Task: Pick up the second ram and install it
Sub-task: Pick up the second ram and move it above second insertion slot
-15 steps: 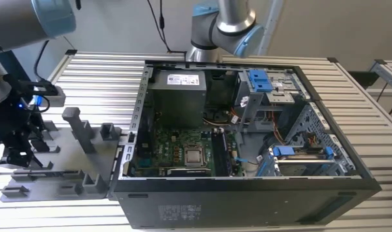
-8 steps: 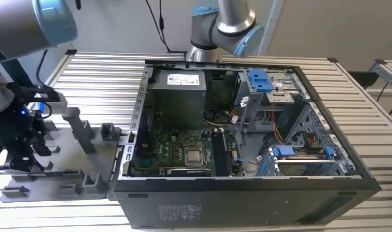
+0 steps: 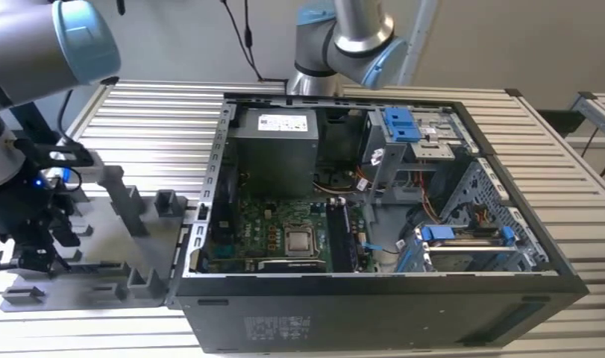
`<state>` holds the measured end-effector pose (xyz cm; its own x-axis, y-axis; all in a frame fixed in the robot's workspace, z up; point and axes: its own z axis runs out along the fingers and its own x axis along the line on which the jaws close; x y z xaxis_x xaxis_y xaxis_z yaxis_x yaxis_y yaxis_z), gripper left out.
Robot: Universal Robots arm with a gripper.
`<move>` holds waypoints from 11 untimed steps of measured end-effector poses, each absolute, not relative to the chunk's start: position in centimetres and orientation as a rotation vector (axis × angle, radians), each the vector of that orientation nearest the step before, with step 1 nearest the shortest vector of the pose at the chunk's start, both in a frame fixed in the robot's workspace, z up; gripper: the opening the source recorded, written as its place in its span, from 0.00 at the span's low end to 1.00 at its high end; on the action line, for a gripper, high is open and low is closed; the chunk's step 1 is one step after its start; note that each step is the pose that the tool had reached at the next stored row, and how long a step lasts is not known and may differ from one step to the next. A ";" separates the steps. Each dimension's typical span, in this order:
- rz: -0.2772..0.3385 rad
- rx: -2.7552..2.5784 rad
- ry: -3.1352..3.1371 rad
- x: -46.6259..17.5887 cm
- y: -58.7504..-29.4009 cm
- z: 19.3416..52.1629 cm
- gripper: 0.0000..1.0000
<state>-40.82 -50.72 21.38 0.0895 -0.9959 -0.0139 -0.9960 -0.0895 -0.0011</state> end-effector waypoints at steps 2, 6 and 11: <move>0.014 -2.312 2.113 -40.9 -50.8 21.2 0.48; 0.013 -2.312 2.114 -41.0 -50.9 20.7 0.48; 0.013 -2.312 2.114 -41.0 -51.0 20.1 0.48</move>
